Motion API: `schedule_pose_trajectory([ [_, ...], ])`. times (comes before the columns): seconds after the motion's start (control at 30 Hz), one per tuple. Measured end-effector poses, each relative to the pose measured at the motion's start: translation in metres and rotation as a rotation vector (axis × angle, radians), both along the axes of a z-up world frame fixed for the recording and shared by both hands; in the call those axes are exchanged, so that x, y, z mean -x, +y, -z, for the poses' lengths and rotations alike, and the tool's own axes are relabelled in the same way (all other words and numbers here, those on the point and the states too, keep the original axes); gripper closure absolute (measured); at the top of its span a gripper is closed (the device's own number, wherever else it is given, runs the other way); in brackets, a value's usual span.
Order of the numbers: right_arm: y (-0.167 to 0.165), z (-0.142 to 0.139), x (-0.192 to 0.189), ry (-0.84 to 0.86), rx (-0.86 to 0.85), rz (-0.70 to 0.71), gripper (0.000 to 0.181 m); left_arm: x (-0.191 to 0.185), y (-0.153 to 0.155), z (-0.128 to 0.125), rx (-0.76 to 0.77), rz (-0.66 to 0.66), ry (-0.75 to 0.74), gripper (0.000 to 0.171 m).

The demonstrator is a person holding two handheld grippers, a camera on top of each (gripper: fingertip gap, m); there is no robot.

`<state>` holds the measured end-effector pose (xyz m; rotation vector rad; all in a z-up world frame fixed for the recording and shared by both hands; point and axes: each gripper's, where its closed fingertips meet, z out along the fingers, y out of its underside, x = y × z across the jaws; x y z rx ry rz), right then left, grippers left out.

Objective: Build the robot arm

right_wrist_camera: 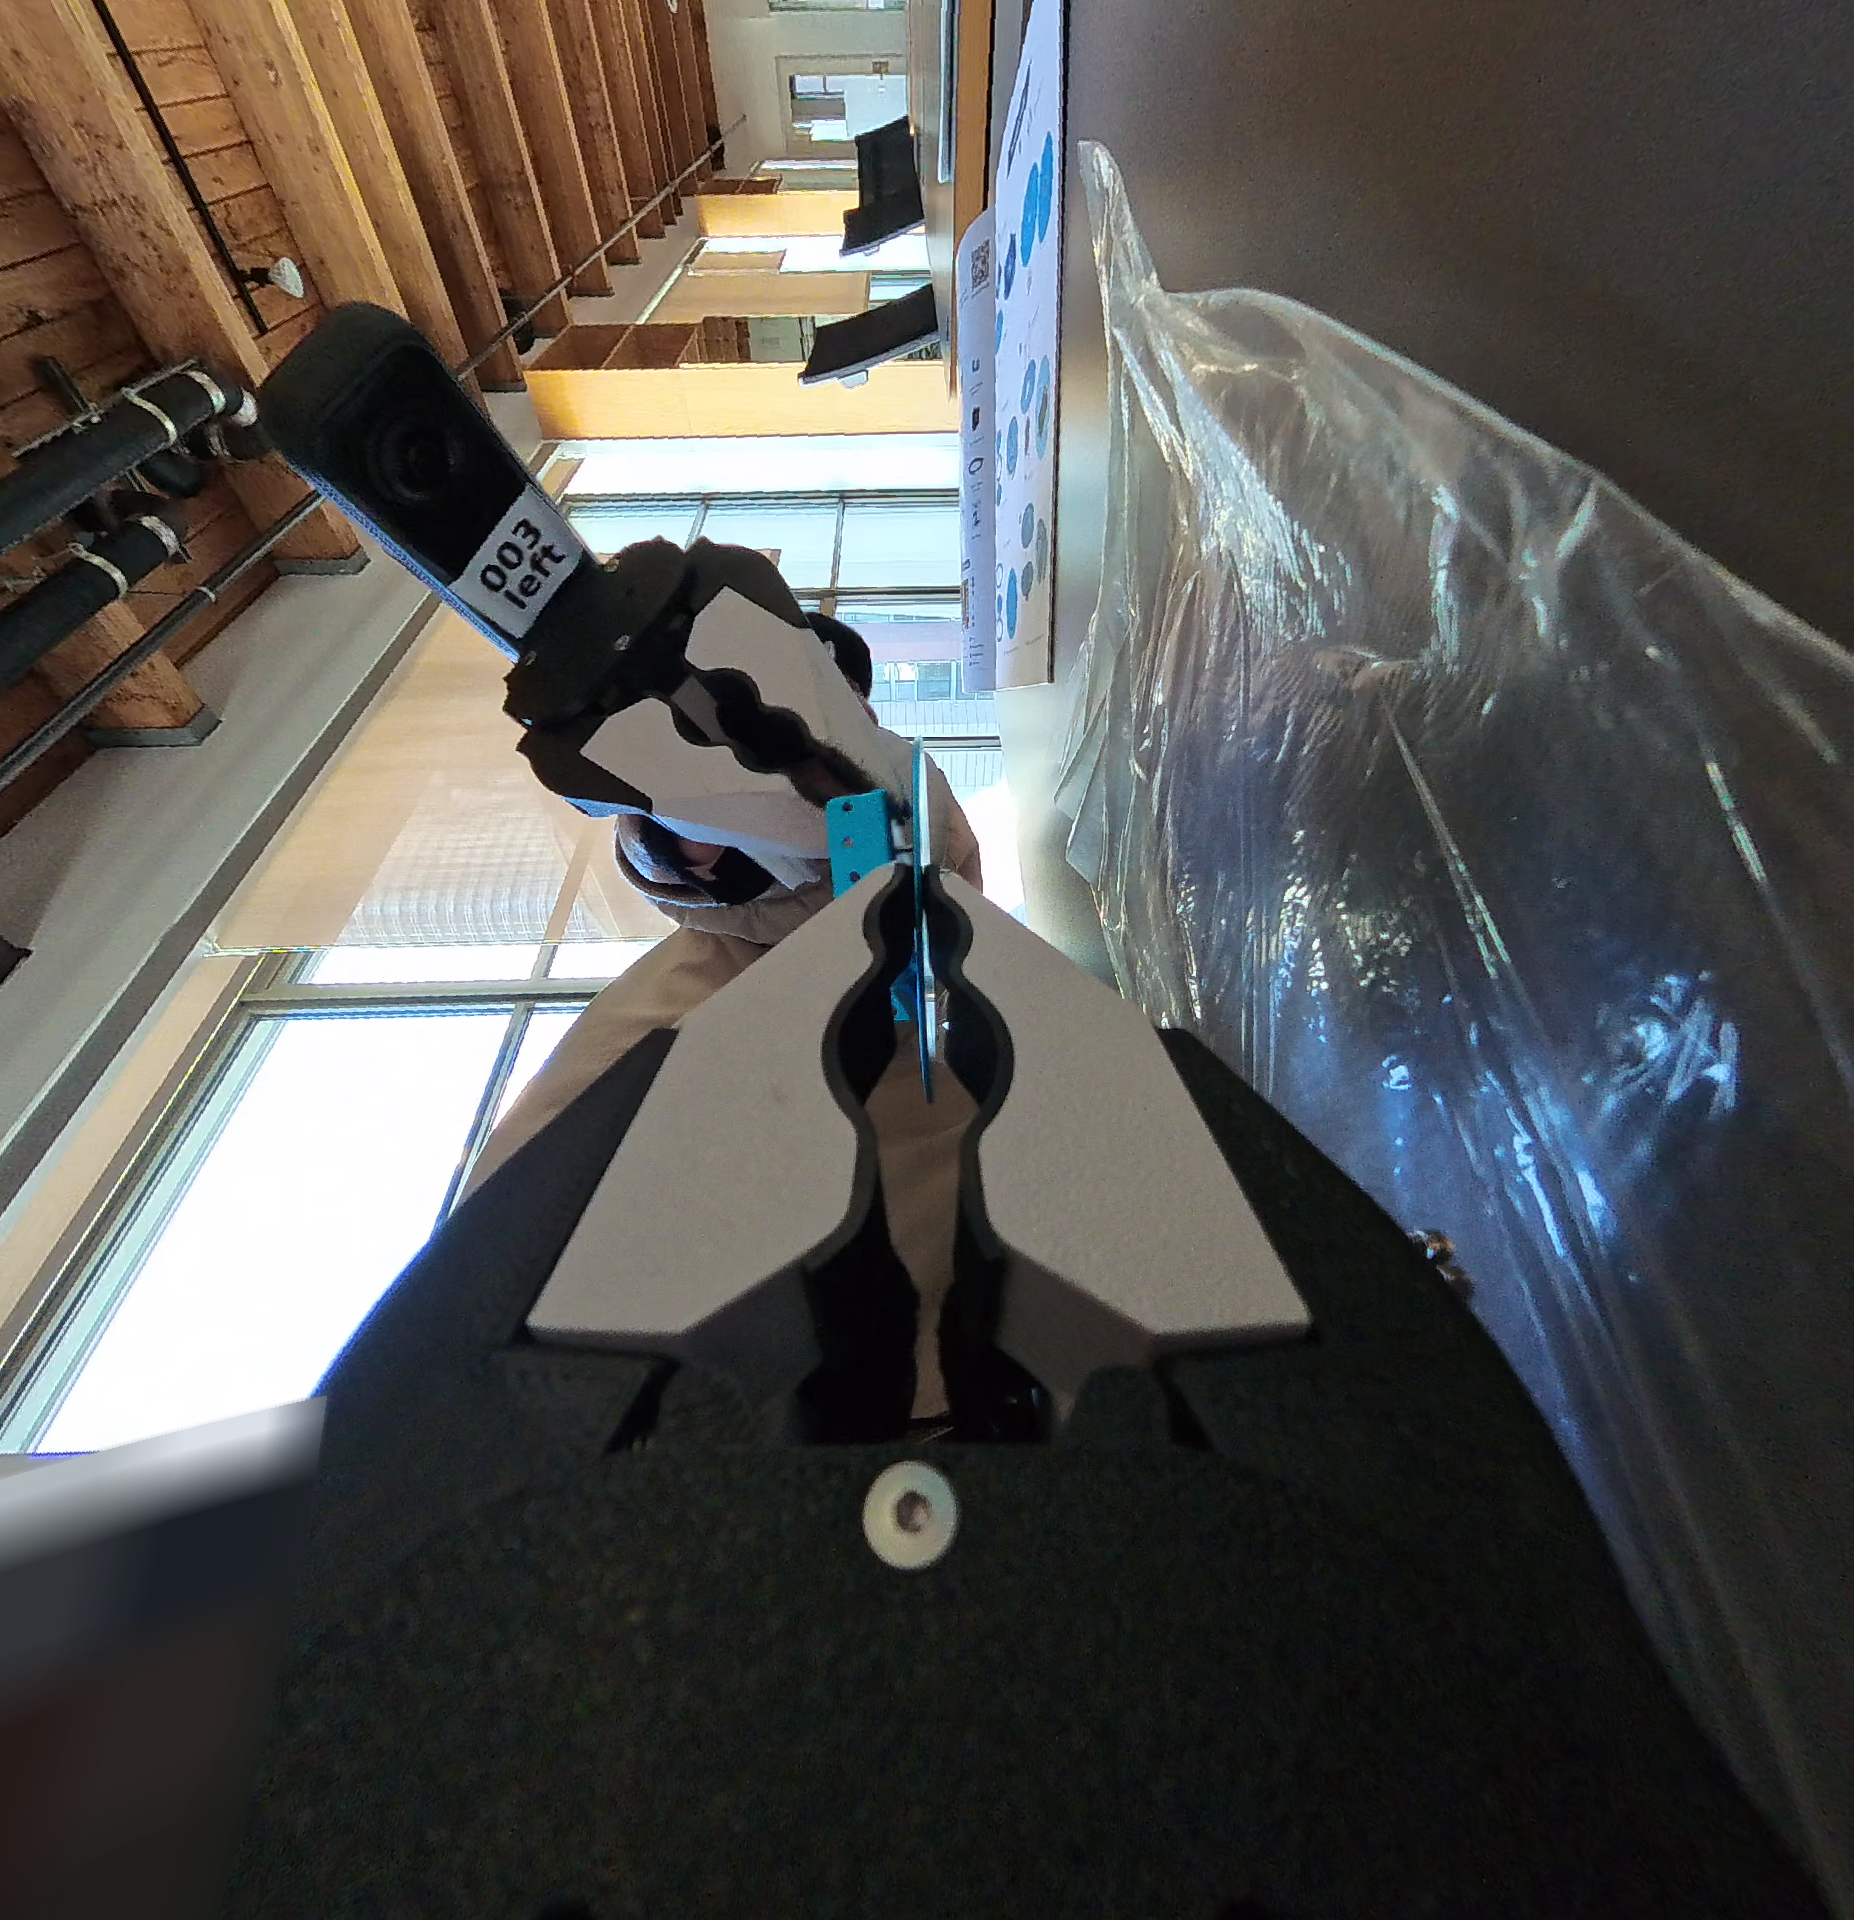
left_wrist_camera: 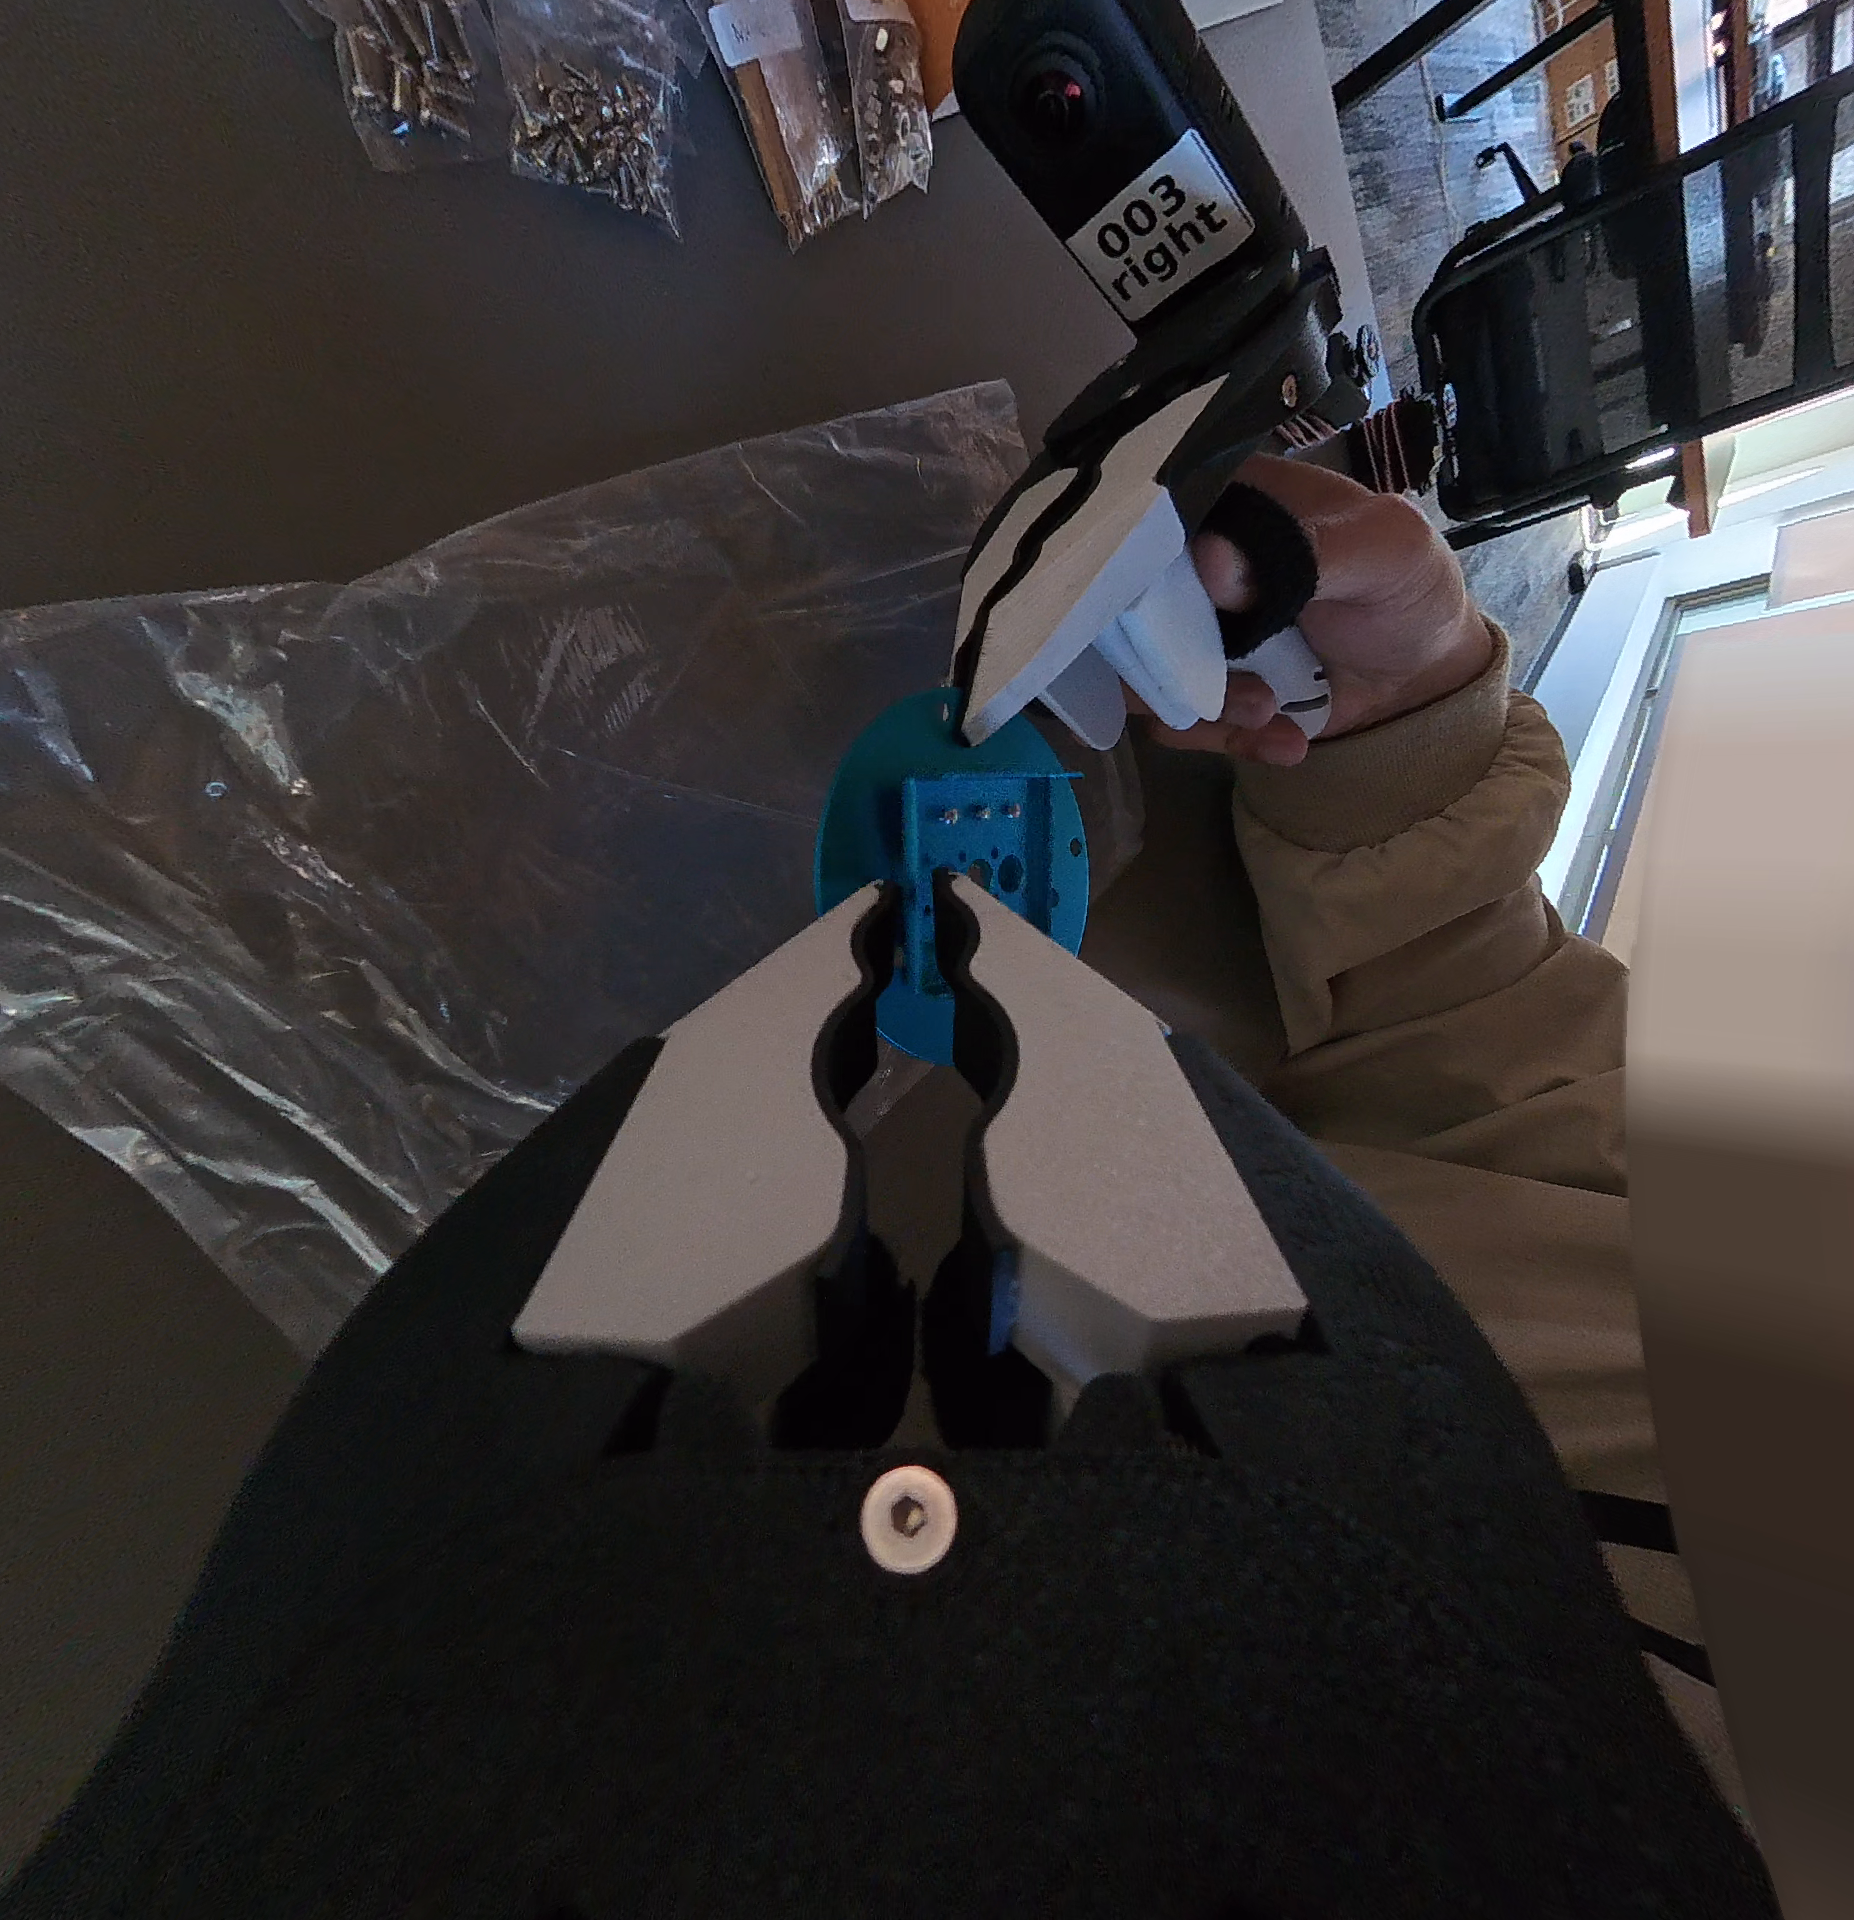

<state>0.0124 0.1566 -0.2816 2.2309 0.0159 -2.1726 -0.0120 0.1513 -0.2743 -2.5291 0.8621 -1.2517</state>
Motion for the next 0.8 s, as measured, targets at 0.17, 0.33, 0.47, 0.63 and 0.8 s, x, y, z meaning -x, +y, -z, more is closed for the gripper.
schedule_pose_trajectory([
  [0.17, 0.000, 0.001, 0.000, -0.001, 0.002, 0.000, 0.181, 0.001, 0.003, -0.001, -0.014, -0.008, 0.000, 0.166],
  [0.33, 0.001, 0.002, 0.000, -0.004, 0.003, 0.001, 0.181, 0.000, 0.006, -0.004, -0.028, -0.006, -0.019, 0.165],
  [0.47, 0.000, 0.002, 0.000, -0.001, 0.003, 0.000, 0.181, 0.003, 0.019, -0.011, -0.102, 0.008, -0.070, 0.147],
  [0.63, 0.000, 0.003, 0.000, 0.001, 0.009, -0.009, 0.181, 0.006, -0.005, 0.001, 0.067, 0.137, -0.184, 0.137],
  [0.8, -0.002, 0.007, 0.000, 0.000, 0.018, -0.023, 0.181, 0.007, -0.004, 0.002, 0.189, 0.106, -0.385, 0.137],
])
